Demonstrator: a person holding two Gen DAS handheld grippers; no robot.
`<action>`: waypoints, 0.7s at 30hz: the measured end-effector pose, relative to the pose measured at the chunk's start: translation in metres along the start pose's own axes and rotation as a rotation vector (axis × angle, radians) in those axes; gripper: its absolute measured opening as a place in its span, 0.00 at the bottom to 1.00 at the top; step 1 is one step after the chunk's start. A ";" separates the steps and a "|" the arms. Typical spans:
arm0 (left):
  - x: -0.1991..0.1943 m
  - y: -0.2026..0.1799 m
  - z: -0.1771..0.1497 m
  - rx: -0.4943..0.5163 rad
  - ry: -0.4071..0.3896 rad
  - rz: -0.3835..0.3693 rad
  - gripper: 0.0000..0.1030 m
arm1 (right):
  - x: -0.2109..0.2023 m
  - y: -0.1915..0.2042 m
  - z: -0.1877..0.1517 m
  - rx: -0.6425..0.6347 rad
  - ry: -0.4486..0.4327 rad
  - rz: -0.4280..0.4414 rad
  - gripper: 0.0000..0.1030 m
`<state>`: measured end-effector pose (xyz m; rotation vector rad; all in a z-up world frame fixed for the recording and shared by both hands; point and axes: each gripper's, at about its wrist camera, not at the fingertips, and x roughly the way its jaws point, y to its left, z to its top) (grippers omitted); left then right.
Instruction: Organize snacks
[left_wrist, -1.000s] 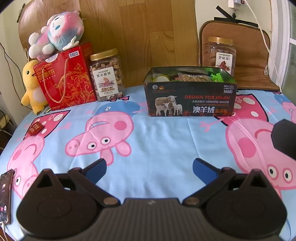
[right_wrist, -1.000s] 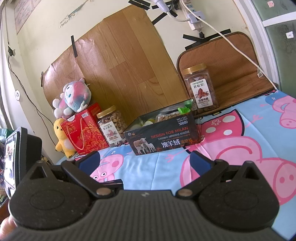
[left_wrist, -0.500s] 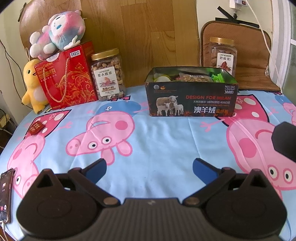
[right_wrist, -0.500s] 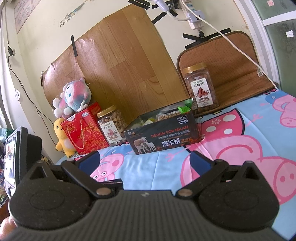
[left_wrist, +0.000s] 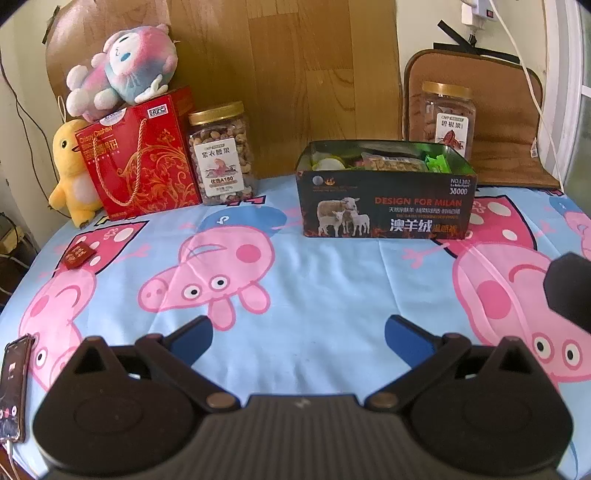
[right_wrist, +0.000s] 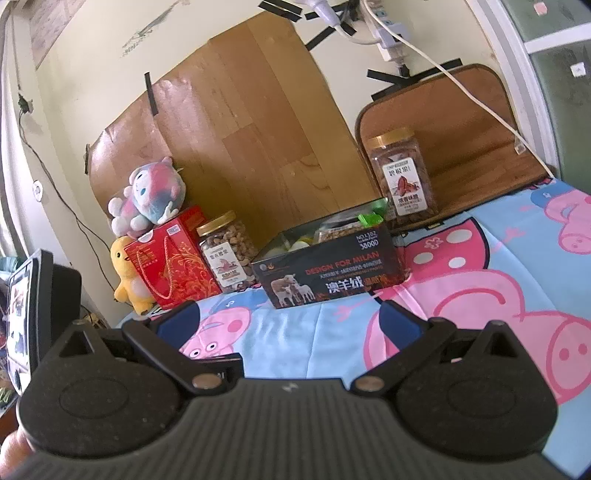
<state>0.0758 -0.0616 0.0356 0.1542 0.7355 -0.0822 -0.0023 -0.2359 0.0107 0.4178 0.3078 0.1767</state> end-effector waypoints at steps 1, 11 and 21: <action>0.000 0.000 0.000 0.000 -0.001 -0.001 1.00 | 0.000 0.001 0.000 -0.004 -0.002 -0.001 1.00; 0.000 0.001 0.000 -0.001 -0.003 -0.007 1.00 | 0.001 0.000 0.001 -0.003 0.000 -0.005 1.00; 0.004 -0.001 -0.001 0.000 0.007 -0.002 1.00 | 0.002 0.000 -0.002 -0.007 0.005 -0.001 1.00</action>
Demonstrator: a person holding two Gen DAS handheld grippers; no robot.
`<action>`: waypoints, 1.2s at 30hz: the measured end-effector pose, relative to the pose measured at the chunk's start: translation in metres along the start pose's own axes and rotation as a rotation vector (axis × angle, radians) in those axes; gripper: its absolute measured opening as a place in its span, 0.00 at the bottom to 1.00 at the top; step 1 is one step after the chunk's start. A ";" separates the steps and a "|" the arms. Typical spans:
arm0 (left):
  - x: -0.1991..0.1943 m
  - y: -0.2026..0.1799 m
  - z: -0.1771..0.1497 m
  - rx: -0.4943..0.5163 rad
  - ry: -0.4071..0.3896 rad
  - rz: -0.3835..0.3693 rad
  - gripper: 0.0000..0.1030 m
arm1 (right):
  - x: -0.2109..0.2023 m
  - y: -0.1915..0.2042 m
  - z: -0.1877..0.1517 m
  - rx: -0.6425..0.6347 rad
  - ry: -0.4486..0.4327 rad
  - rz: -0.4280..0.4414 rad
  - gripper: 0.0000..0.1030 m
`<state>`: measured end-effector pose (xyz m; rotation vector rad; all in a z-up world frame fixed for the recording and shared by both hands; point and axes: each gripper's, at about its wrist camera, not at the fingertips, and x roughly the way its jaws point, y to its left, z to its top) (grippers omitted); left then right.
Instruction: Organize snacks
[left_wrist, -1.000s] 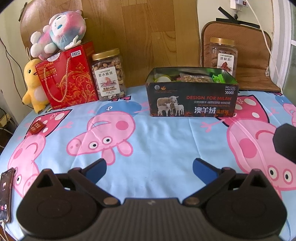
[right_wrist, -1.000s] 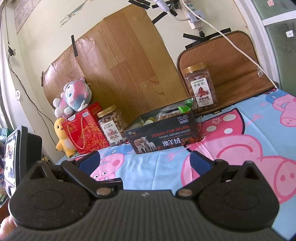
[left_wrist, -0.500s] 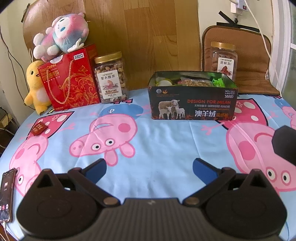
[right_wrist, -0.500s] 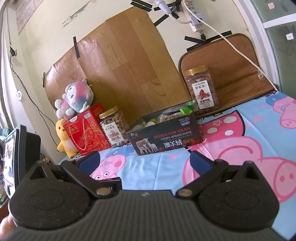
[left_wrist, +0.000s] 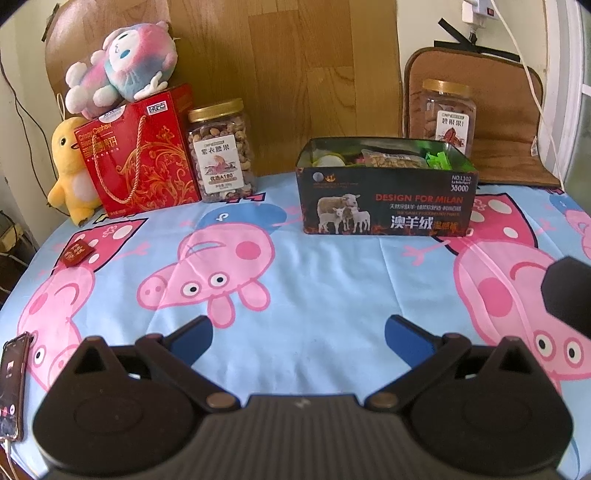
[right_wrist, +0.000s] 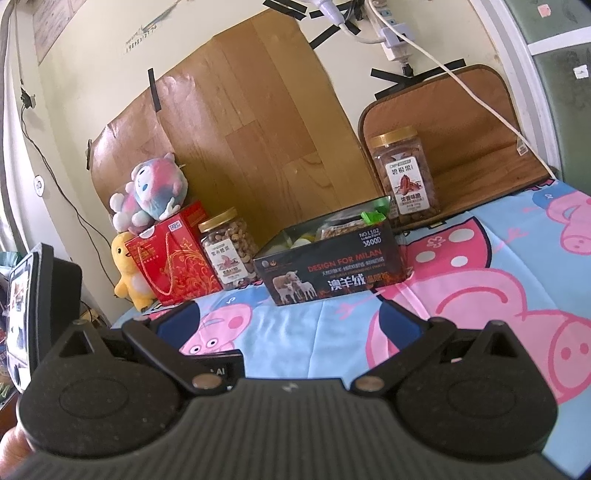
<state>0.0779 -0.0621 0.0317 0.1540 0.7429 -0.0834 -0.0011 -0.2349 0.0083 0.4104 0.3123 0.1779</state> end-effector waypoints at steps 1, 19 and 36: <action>-0.001 0.000 0.000 0.000 -0.003 0.000 1.00 | 0.001 -0.001 0.000 0.003 0.000 -0.002 1.00; -0.001 -0.001 0.000 0.004 -0.012 -0.011 1.00 | 0.002 -0.003 0.001 0.007 0.004 -0.011 1.00; -0.005 -0.002 0.002 0.007 -0.049 -0.053 1.00 | 0.003 -0.003 0.000 0.001 0.002 -0.014 1.00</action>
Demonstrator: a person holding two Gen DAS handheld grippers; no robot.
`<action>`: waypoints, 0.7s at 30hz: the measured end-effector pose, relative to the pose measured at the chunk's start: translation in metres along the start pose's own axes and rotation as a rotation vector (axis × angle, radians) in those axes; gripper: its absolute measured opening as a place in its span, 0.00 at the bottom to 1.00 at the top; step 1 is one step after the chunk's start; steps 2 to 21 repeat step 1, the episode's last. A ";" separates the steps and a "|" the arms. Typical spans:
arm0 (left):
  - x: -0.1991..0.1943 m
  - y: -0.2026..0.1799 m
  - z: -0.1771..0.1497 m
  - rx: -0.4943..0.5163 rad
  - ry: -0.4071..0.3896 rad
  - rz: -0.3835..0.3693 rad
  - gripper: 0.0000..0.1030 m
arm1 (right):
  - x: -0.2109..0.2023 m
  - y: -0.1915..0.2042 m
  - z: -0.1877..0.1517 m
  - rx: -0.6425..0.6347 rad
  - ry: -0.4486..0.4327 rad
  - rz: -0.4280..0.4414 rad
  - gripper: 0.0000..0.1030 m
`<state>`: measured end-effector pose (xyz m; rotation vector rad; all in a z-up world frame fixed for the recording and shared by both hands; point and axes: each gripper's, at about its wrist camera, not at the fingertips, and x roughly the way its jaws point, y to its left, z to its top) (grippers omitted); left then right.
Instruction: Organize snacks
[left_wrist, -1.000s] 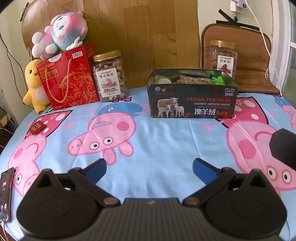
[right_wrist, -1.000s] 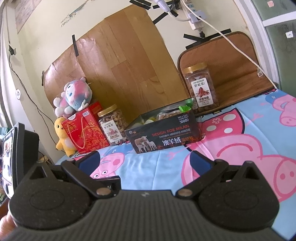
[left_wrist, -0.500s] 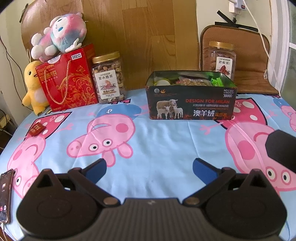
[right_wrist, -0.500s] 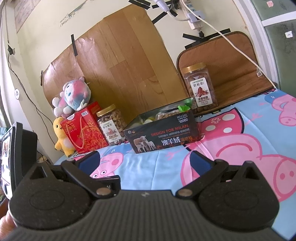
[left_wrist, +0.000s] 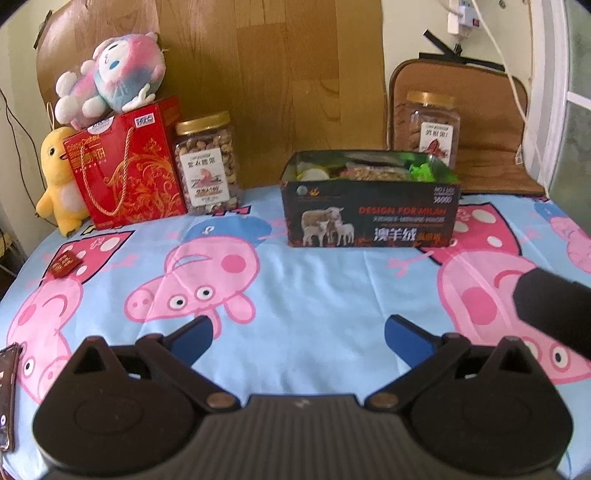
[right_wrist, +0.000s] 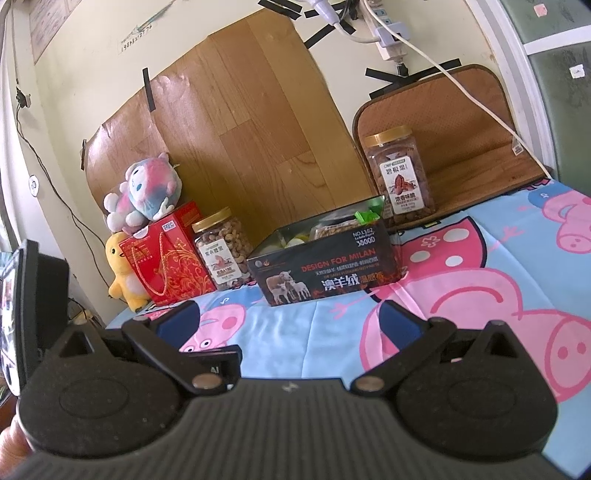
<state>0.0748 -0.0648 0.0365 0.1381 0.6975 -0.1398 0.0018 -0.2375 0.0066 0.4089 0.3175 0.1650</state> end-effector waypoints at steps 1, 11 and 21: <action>-0.001 -0.001 0.001 0.000 -0.007 -0.007 1.00 | 0.000 0.000 0.000 0.001 0.001 -0.001 1.00; -0.001 -0.001 0.001 0.000 -0.007 -0.007 1.00 | 0.000 0.000 0.000 0.001 0.001 -0.001 1.00; -0.001 -0.001 0.001 0.000 -0.007 -0.007 1.00 | 0.000 0.000 0.000 0.001 0.001 -0.001 1.00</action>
